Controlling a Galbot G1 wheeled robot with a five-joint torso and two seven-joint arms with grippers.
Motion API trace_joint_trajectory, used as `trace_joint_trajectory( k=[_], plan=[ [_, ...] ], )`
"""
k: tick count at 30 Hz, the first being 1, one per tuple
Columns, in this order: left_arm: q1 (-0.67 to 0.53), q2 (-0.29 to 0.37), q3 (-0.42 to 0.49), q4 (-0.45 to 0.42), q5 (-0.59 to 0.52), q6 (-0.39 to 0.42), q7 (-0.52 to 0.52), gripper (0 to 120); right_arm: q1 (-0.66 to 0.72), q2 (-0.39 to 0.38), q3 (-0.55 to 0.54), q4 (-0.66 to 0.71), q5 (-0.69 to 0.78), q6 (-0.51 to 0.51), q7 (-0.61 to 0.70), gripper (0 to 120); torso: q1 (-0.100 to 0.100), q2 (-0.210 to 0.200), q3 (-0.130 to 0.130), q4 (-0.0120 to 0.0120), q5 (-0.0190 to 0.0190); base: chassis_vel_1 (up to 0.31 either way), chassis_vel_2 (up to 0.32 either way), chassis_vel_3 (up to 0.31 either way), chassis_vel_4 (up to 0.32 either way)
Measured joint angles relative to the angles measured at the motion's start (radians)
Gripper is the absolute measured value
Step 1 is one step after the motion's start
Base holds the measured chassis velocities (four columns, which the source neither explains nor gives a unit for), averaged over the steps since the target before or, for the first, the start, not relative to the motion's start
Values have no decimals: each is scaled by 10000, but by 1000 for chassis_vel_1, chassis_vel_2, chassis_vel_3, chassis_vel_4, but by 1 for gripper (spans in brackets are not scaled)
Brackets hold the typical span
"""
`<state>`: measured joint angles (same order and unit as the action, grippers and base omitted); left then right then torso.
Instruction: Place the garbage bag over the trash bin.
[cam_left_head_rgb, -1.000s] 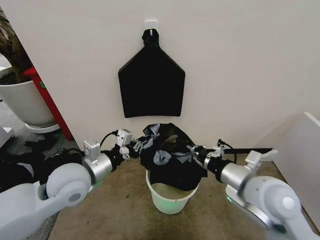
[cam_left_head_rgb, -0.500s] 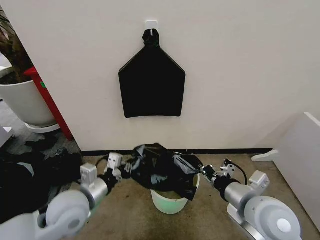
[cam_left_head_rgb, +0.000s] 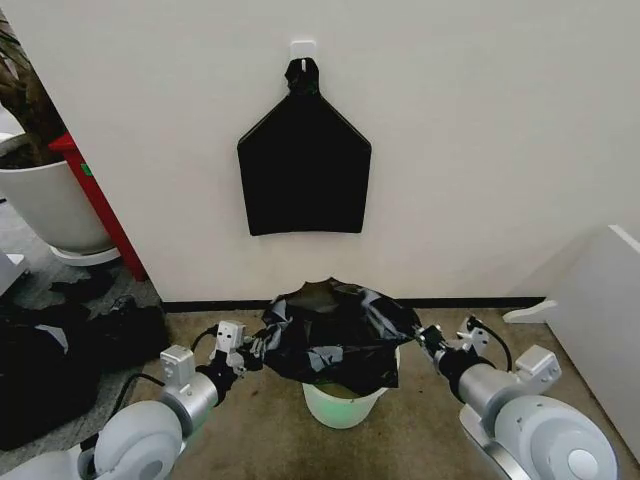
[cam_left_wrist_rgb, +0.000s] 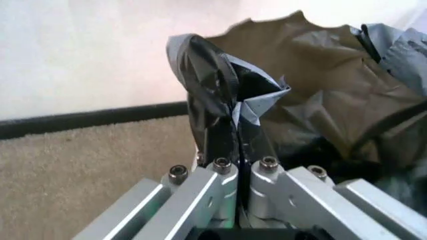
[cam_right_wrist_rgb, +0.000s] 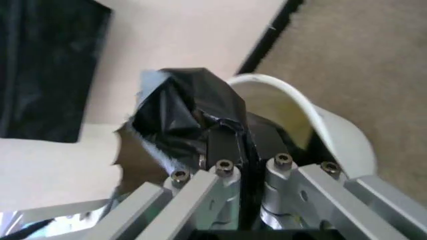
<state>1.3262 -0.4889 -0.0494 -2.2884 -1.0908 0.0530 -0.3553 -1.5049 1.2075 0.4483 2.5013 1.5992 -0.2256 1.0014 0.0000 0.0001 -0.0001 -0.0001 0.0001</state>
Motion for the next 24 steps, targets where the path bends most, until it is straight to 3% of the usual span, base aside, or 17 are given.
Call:
trace_joint_trajectory(
  k=[10,19,24],
  plan=[
    [762,-150,115,277,702,-172,10,0,-577,455,-361,3,28,28,547,0,0,-1,0,1,-1,0,0,0,0],
    [936,-696,870,1109,1410,-206,222,0,-848,517,-275,-477,305,-65,1395,0,0,-1,0,1,-1,0,0,0,0],
    [731,-850,1423,1684,1822,-206,438,0,-853,655,-173,-1303,158,-280,1043,0,0,-1,1,2,1,0,0,0,0]
  ],
)
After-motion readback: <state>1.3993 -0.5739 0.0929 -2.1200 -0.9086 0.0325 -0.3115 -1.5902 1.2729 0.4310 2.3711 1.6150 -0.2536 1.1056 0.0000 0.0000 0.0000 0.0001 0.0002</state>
